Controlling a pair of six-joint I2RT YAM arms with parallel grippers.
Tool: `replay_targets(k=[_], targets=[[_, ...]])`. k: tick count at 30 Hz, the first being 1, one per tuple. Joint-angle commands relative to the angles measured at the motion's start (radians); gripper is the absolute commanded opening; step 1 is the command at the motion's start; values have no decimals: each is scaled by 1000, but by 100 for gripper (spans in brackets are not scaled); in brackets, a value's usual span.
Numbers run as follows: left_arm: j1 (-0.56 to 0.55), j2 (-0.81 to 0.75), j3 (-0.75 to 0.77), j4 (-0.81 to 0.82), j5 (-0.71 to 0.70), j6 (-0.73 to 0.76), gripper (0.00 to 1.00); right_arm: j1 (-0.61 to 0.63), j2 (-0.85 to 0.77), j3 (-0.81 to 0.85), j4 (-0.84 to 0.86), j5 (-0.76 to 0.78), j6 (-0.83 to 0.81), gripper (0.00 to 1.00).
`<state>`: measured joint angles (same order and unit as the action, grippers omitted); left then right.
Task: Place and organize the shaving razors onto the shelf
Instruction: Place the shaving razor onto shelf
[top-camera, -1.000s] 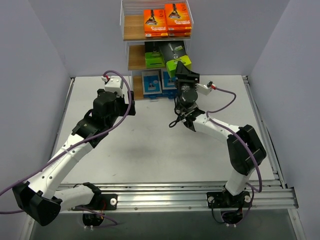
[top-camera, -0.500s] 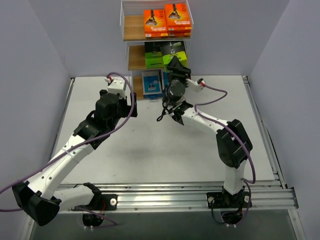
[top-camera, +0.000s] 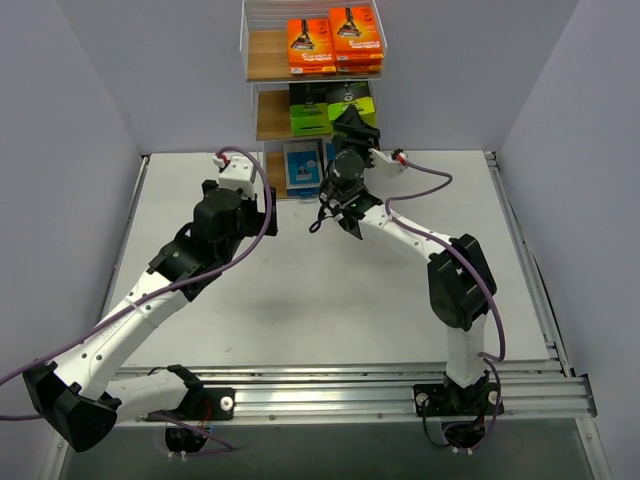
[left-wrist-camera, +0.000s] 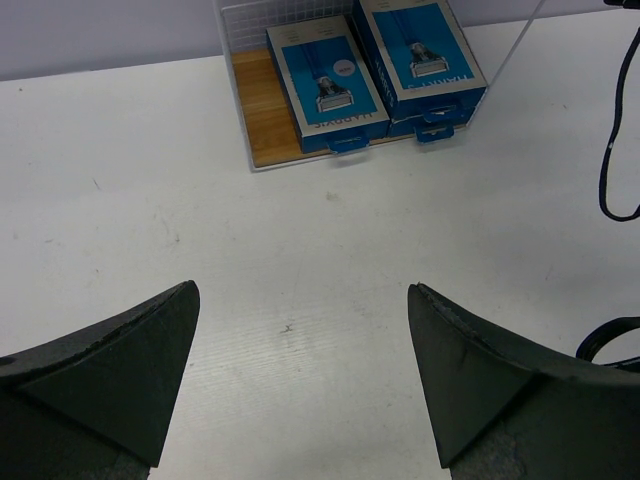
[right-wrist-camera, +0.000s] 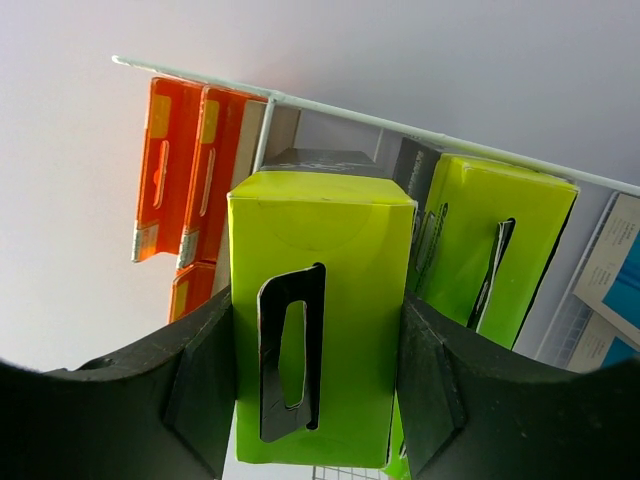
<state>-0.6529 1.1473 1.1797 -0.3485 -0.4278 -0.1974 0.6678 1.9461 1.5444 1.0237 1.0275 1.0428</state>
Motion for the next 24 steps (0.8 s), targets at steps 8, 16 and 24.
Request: replay_targets(k=[8, 16, 24], targets=[[-8, -24, 8, 28, -26, 18, 94, -31, -10, 98, -30, -21, 65, 56], [-7, -23, 8, 28, -23, 21, 94, -53, -32, 89, -117, -84, 111, 84], [-5, -24, 12, 25, -17, 16, 94, -68, -50, 178, -442, -214, 190, 90]])
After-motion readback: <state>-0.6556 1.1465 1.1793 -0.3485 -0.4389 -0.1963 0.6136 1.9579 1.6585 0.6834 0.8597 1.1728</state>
